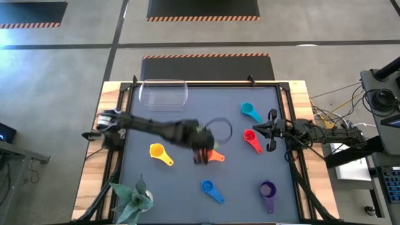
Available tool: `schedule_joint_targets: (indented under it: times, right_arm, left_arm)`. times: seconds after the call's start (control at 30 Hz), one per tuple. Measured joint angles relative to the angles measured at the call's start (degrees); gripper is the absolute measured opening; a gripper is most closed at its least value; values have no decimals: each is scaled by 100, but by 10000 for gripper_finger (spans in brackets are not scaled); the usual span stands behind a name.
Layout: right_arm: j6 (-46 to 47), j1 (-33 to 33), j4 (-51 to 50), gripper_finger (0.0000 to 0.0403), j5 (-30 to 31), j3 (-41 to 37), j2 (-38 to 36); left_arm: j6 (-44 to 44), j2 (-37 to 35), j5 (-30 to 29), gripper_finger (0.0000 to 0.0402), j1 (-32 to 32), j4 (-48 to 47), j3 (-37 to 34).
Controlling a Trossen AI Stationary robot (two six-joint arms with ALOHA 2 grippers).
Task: Nest measuring cups in basket
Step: Stack the green measuring cup on top of the orange measuring cup, then stack the violet measuring cup on top of the green measuring cup
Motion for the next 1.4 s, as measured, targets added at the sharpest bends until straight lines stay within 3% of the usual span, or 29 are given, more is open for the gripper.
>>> schedule_joint_targets:
  times: [0.17,0.37,0.67,1.0,1.4]
  right_arm:
    - [3,2,1,9,1,0,0]
    - [5,2,0,9,2,0,2]
    - [-1,0,0,9,0,0,11]
    - [-2,2,0,9,1,1,2]
    - [3,0,0,9,1,2,2]
  left_arm:
    - [10,37,-140,2,-574,710,-146]
    - [-180,160,-428,2,-507,1291,-650]
    - [-467,120,457,2,-116,2838,-1650]
    - [-904,117,673,22,-115,2812,-1759]
    - [-894,125,619,101,-116,2821,-1772]
